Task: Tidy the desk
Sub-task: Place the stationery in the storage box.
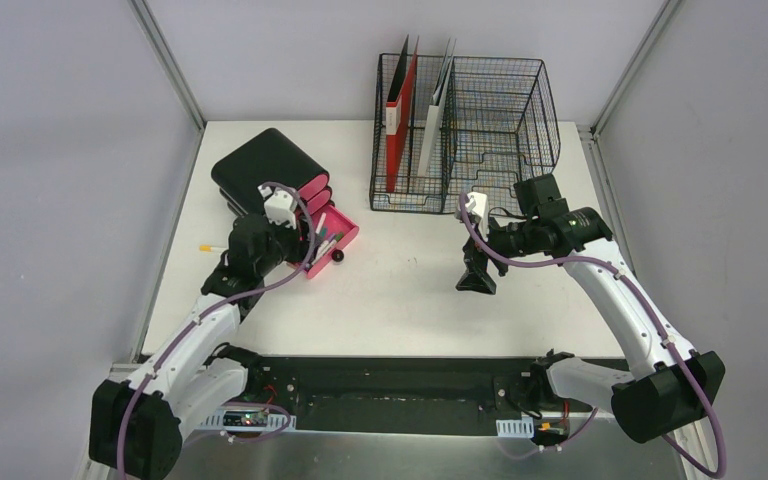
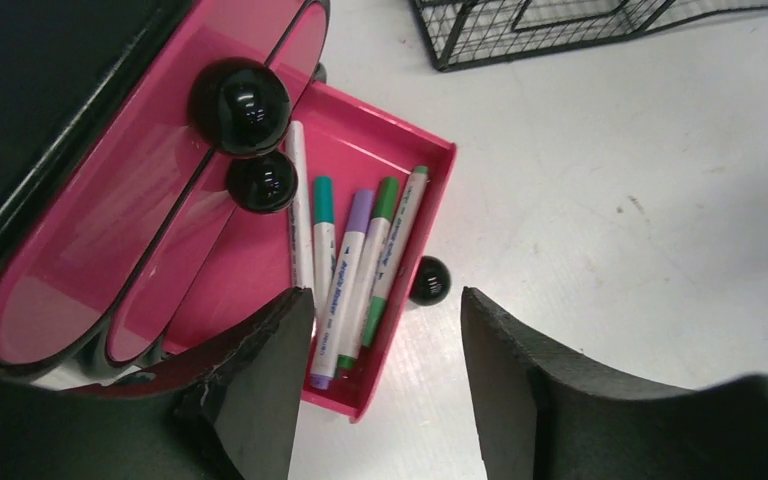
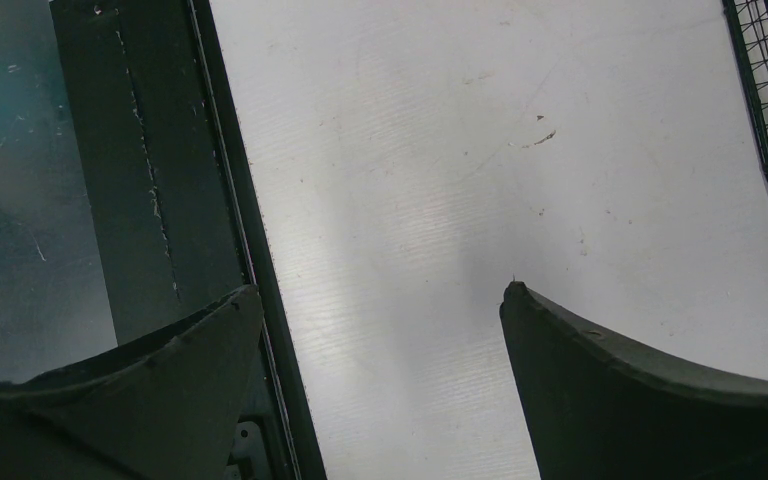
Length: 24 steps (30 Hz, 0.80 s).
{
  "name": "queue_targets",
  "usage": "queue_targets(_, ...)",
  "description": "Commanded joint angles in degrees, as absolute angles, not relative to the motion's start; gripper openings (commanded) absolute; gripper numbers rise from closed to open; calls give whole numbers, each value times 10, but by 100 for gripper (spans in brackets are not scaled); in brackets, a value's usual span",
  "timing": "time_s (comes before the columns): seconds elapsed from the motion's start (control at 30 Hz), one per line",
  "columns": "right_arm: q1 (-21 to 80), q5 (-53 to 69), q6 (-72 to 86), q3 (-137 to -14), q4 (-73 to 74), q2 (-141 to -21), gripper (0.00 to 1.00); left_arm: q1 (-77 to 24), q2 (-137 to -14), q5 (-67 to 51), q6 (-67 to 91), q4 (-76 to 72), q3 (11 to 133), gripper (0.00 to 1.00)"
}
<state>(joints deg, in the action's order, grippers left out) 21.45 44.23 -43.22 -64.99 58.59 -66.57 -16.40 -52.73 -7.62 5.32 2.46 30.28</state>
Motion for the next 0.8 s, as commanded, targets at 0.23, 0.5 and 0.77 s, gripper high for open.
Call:
queue_targets(0.23, 208, 454, -447, -653, 578, -653, 92, -160, -343, -31, 244, 37, 201, 62)
queue_targets(0.5, 200, 450, -447, -654, 581, -657, 93, -160, -298, 101, 359, 214, 219, 53)
queue_targets(0.77, 201, 475, -449, -670, 603, -676, 93, -104, -422, 124, 380, 202, 252, 49)
